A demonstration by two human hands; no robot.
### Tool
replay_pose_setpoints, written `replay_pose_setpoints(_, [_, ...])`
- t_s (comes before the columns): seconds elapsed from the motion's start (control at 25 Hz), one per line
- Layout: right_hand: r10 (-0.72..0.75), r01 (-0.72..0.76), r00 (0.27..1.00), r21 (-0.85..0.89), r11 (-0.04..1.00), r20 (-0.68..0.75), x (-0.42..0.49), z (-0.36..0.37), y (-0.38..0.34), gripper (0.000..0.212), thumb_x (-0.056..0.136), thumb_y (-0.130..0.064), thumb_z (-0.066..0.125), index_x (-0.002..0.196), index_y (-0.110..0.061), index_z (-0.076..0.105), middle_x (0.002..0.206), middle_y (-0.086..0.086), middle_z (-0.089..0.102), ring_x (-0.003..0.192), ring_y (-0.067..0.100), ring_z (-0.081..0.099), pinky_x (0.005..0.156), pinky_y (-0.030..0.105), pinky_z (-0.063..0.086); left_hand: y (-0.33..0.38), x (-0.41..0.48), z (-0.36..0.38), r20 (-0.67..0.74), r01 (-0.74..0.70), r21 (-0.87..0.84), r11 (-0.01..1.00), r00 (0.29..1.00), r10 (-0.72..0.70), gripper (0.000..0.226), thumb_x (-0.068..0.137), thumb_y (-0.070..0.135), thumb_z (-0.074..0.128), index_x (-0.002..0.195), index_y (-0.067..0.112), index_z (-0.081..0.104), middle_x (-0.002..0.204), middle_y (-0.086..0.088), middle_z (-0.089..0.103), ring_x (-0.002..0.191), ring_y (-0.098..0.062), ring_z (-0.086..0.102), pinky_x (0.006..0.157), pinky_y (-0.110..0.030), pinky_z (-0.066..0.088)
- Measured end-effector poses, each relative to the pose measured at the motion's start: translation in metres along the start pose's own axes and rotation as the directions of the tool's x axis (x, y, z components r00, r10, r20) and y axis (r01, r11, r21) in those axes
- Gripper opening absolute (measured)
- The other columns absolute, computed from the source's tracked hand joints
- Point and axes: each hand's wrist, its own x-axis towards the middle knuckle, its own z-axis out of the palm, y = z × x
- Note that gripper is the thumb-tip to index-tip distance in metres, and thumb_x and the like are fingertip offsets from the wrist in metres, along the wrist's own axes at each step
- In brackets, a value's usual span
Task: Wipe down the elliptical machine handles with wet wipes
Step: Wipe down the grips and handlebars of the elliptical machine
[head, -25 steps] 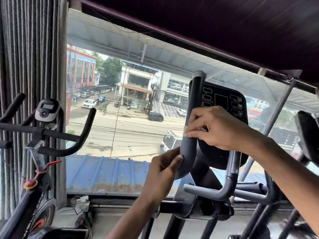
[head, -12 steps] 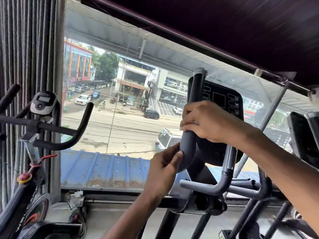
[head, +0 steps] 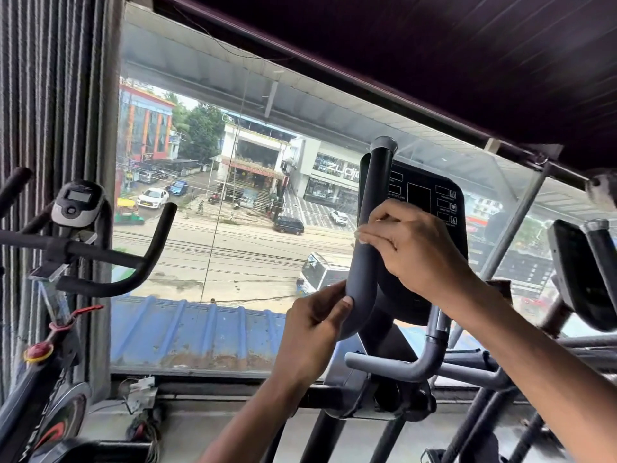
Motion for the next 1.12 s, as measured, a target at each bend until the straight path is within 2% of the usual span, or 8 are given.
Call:
replay_pose_setpoints(0.2, [-0.066,0.063,0.998,0.111,0.992,0.016,-0.018,-0.002,0.001,0.009,0.091,-0.014,0.078,0.098,-0.012,0.084,0.095,0.001,0.070,0.084,0.017,0.066,0.079,0.029,0.055,-0.002,0.003,-0.002,0.005,0.001,-0.004,1.000,1.000,-0.001,0.033,0.103,0.006,0.057,0.113,0.032,0.075,0.095,0.012,0.079,0.078,0.003,0.069,0.063,-0.015,0.050])
replay_pose_setpoints(0.36, [0.059,-0.045,0.985,0.084,0.995,-0.163,-0.013,0.002,0.014,0.017,0.095,-0.018,0.073,0.106,-0.009,0.082,0.100,0.004,0.070,0.086,0.015,0.069,0.079,0.034,0.059,-0.004,0.004,-0.001,0.010,0.000,-0.006,1.000,1.000,0.000,0.027,0.103,0.007,0.058,0.118,0.022,0.075,0.095,0.013,0.079,0.080,0.004,0.070,0.066,-0.014,0.051])
replay_pose_setpoints(0.56, [0.011,0.011,0.993,0.179,0.984,-0.119,-0.046,0.010,0.000,0.014,0.095,-0.012,0.076,0.106,-0.006,0.082,0.100,0.008,0.069,0.088,0.024,0.070,0.077,0.039,0.059,-0.008,0.008,-0.005,0.002,-0.010,0.028,1.000,1.000,0.010,0.026,0.102,0.006,0.060,0.123,0.013,0.073,0.106,0.009,0.079,0.098,0.001,0.073,0.077,-0.012,0.052])
replay_pose_setpoints(0.68, [0.106,-0.078,0.967,0.127,0.989,-0.232,-0.048,0.013,-0.005,0.016,0.097,-0.013,0.073,0.108,-0.007,0.081,0.099,0.007,0.070,0.085,0.021,0.070,0.076,0.039,0.059,-0.010,0.009,-0.004,-0.019,-0.018,0.041,0.999,1.000,0.019,0.026,0.101,0.008,0.062,0.124,0.013,0.073,0.108,0.007,0.079,0.102,-0.002,0.073,0.082,-0.014,0.051])
replay_pose_setpoints(0.88, [0.017,0.012,0.991,0.210,0.978,-0.133,-0.066,0.015,-0.016,0.014,0.095,-0.012,0.074,0.106,-0.008,0.082,0.100,0.006,0.070,0.086,0.019,0.069,0.077,0.031,0.058,-0.009,0.008,-0.004,-0.017,-0.017,0.045,0.999,1.000,0.018,0.029,0.101,0.002,0.059,0.126,0.007,0.071,0.110,0.001,0.079,0.097,-0.001,0.073,0.078,-0.009,0.050])
replay_pose_setpoints(0.96, [0.075,-0.042,0.980,0.178,0.983,-0.186,-0.060,0.016,-0.012,0.015,0.098,-0.015,0.071,0.106,-0.008,0.082,0.100,0.006,0.070,0.085,0.022,0.069,0.074,0.037,0.059,-0.008,0.007,-0.004,0.004,-0.003,0.053,0.999,1.000,0.003,0.029,0.102,0.002,0.057,0.126,0.009,0.071,0.109,0.003,0.079,0.094,0.001,0.073,0.074,-0.009,0.051])
replay_pose_setpoints(1.04, [0.134,-0.107,0.963,0.123,0.987,-0.235,-0.053,0.022,-0.018,0.013,0.098,-0.012,0.072,0.105,-0.007,0.082,0.101,0.007,0.069,0.086,0.024,0.067,0.075,0.039,0.058,-0.008,0.006,-0.006,0.032,0.016,0.064,0.998,0.999,-0.018,0.030,0.103,0.008,0.055,0.126,0.019,0.071,0.110,0.007,0.079,0.100,-0.007,0.073,0.070,-0.013,0.055])
replay_pose_setpoints(1.12, [0.043,-0.035,0.984,0.048,0.998,-0.171,-0.055,0.027,-0.026,0.010,0.094,-0.005,0.076,0.102,-0.006,0.082,0.102,0.006,0.070,0.087,0.023,0.062,0.077,0.034,0.055,-0.009,0.007,-0.008,0.048,0.040,0.062,0.997,0.998,-0.043,0.031,0.100,0.017,0.057,0.127,0.026,0.071,0.115,0.007,0.077,0.110,-0.016,0.070,0.074,-0.021,0.055])
